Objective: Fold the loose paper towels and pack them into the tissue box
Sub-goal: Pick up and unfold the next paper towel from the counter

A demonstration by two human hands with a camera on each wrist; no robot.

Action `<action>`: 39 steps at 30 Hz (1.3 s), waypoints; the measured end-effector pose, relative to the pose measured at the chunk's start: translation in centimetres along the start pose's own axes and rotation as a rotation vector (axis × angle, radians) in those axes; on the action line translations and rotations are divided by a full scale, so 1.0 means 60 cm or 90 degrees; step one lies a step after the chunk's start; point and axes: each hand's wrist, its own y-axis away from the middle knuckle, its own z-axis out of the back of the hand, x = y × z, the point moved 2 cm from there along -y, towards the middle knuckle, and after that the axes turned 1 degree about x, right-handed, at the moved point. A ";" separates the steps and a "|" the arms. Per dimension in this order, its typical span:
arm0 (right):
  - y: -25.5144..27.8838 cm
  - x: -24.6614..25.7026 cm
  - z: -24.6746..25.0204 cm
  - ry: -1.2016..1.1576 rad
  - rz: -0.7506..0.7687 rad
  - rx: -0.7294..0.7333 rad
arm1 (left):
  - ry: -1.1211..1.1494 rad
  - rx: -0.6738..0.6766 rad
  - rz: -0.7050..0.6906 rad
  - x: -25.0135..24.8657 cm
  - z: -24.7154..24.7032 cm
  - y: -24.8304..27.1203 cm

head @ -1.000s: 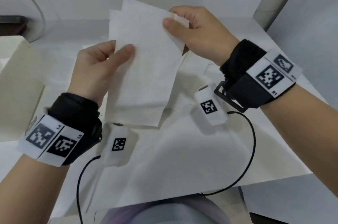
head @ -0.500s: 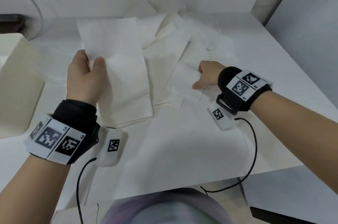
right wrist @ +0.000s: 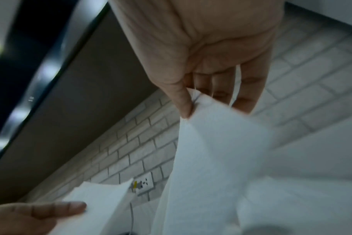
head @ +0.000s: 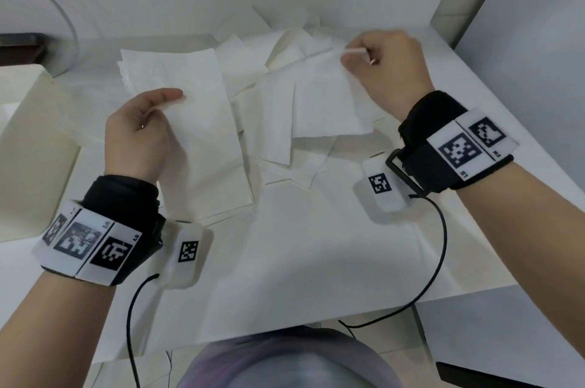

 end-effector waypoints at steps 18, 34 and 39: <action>0.013 0.195 0.003 0.092 0.340 0.245 | 0.170 0.321 -0.132 -0.086 -0.024 0.032; 0.072 0.155 -0.140 -0.371 -0.043 0.245 | 0.184 0.181 -0.105 -0.048 0.019 0.017; 0.088 0.175 -0.165 -0.355 0.010 0.252 | 0.098 0.136 0.004 -0.016 0.035 0.012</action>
